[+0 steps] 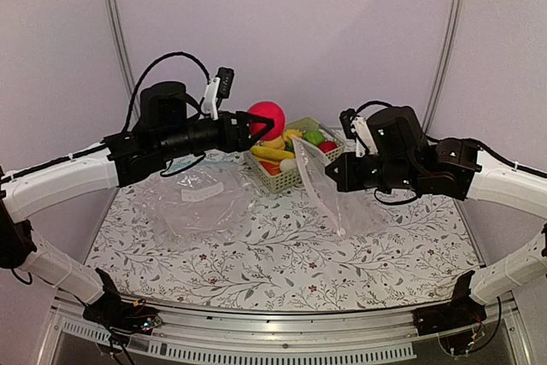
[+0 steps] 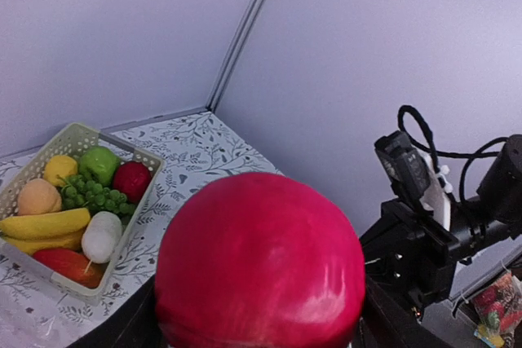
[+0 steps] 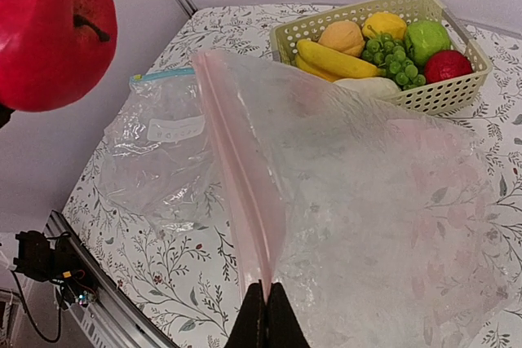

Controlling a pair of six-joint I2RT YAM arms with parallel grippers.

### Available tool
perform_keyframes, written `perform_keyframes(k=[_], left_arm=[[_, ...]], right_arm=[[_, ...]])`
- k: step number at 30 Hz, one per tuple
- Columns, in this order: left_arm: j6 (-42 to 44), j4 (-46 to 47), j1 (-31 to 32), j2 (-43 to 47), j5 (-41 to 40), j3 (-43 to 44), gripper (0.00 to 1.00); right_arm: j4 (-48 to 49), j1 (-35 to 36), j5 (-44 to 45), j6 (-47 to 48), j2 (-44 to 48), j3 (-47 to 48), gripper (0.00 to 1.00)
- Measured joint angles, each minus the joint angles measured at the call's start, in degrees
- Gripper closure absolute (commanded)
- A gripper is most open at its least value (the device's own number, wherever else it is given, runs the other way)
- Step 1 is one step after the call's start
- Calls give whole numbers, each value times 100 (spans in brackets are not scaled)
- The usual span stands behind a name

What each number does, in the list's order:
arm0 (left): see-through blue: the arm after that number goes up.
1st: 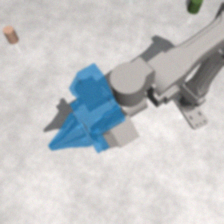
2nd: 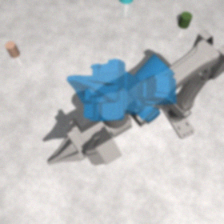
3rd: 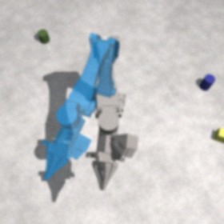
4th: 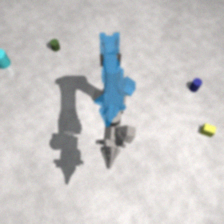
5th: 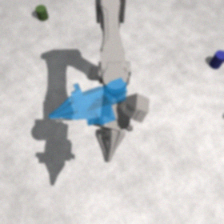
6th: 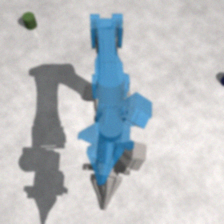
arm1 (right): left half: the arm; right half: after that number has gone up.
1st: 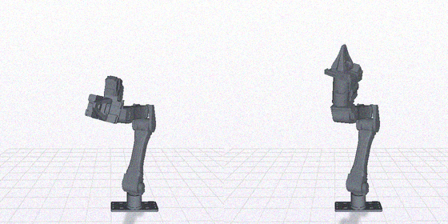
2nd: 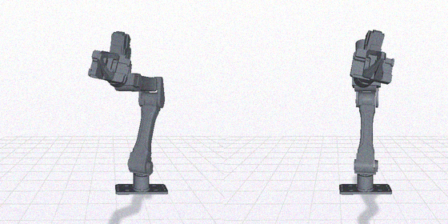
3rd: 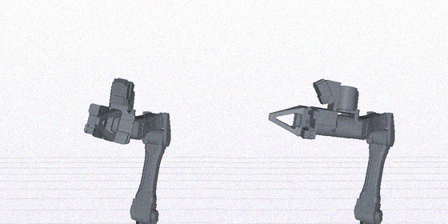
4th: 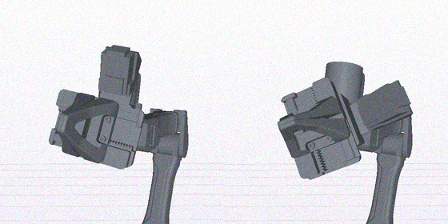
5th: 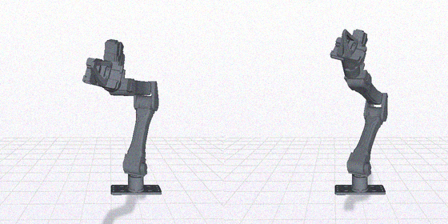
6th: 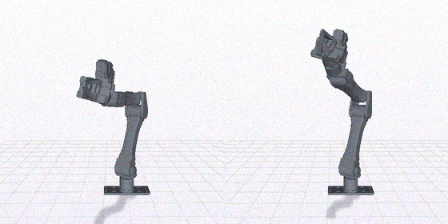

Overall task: Place the food in the zip-top bag and seal the zipper
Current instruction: Place the fake fruit in the zipper food storage bag.

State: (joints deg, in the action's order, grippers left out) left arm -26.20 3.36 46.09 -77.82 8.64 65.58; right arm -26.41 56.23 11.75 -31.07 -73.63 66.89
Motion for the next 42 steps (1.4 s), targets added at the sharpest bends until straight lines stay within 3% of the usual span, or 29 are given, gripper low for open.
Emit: perform_keyframes(k=[8,18,42], left_arm=[[-348,1207,824,304,273,-680,30],[-452,2212,1158,-107,498,-907,30],[-221,702,1506,-894,-1283,-26,31]], right_arm=[[275,0,-299,-37,264,13,100],[588,0,-621,-160,472,0,100],[1023,-72,-1226,-234,581,-205,100]])
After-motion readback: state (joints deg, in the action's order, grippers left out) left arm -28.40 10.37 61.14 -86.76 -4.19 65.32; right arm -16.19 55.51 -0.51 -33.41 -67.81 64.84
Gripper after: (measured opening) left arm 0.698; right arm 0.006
